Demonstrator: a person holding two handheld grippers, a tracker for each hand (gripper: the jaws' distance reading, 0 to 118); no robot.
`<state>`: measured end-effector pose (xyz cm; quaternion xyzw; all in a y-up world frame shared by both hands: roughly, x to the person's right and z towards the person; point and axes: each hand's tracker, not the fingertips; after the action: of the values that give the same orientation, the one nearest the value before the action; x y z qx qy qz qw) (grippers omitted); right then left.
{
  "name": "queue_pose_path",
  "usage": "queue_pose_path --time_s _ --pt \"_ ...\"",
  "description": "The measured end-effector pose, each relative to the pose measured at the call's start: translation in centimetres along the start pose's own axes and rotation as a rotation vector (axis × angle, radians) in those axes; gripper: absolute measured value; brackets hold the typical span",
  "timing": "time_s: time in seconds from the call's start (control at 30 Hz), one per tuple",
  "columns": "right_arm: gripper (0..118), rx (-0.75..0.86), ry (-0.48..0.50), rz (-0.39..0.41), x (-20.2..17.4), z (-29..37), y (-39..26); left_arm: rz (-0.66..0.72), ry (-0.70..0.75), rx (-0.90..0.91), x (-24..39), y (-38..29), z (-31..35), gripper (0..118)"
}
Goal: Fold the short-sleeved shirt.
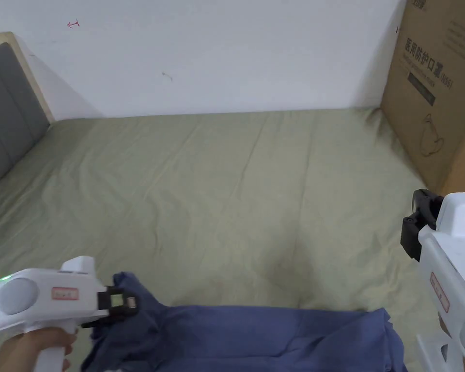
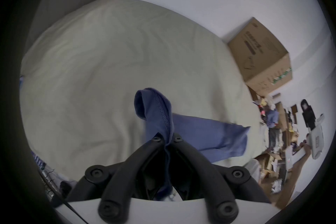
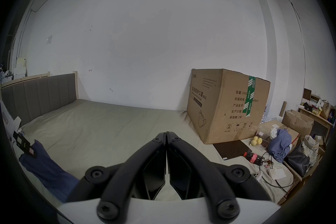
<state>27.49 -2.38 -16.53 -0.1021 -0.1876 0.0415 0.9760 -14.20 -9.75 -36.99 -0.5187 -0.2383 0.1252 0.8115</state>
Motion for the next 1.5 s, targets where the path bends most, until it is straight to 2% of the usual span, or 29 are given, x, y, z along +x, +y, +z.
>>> queue_pose_path --time_s 0.1,0.27,0.5,0.67,0.73,0.8,0.83,0.87,0.9,1.1,1.23,1.3,1.37,1.43,1.47,1.5 --pt "0 0.002 -0.004 -0.004 0.7 0.5 -0.1 -0.077 -0.050 -0.046 4.7 -0.5 -2.6 2" --pt "0 -0.001 -0.017 -0.006 1.9 0.8 -0.3 -0.148 -0.053 -0.142 9.1 -0.8 -9.5 2" --pt "0 -0.025 -0.038 -0.006 3.2 1.2 -1.1 -0.205 0.075 -0.256 12.3 -3.9 -18.5 2" --pt "0 -0.031 -0.052 -0.001 3.9 1.5 -1.2 -0.235 0.150 -0.275 13.2 -6.2 -21.1 4" --pt "0 -0.032 -0.058 -0.003 4.2 1.6 -1.2 -0.240 0.159 -0.273 13.6 -6.3 -21.0 21" --pt "0 -0.033 -0.062 -0.005 4.4 1.7 -1.1 -0.230 0.105 -0.239 14.1 -6.4 -19.7 72" --pt "0 -0.031 -0.065 -0.005 4.5 1.7 -1.1 -0.217 0.075 -0.201 14.5 -6.3 -18.8 91" --pt "0 -0.029 -0.067 -0.004 4.6 1.7 -1.0 -0.216 0.046 -0.161 14.7 -6.2 -17.9 105" --pt "0 -0.028 -0.069 -0.005 4.6 1.7 -0.9 -0.228 0.013 -0.117 15.0 -5.9 -16.6 106" --pt "0 -0.010 -0.070 -0.007 4.5 1.9 -0.1 -0.317 -0.016 0.146 15.1 -5.0 -9.0 106" --pt "0 0.003 -0.061 0.004 4.1 1.9 0.4 -0.371 0.071 0.302 13.7 -5.2 -6.1 101" --pt "0 0.006 -0.053 0.004 3.9 1.9 0.5 -0.377 0.117 0.359 12.8 -5.6 -5.5 82" --pt "0 0.009 -0.051 0.008 3.7 1.9 0.6 -0.378 0.125 0.396 11.4 -6.1 -5.4 78" --pt "0 0.010 -0.049 0.011 3.6 1.9 0.5 -0.377 0.137 0.386 10.2 -6.5 -5.9 48" --pt "0 0.009 -0.049 0.010 3.6 1.9 0.5 -0.371 0.140 0.384 9.5 -6.7 -6.3 27" --pt "0 0.009 -0.047 0.009 3.6 1.9 0.5 -0.363 0.147 0.376 8.8 -7.0 -6.8 14"
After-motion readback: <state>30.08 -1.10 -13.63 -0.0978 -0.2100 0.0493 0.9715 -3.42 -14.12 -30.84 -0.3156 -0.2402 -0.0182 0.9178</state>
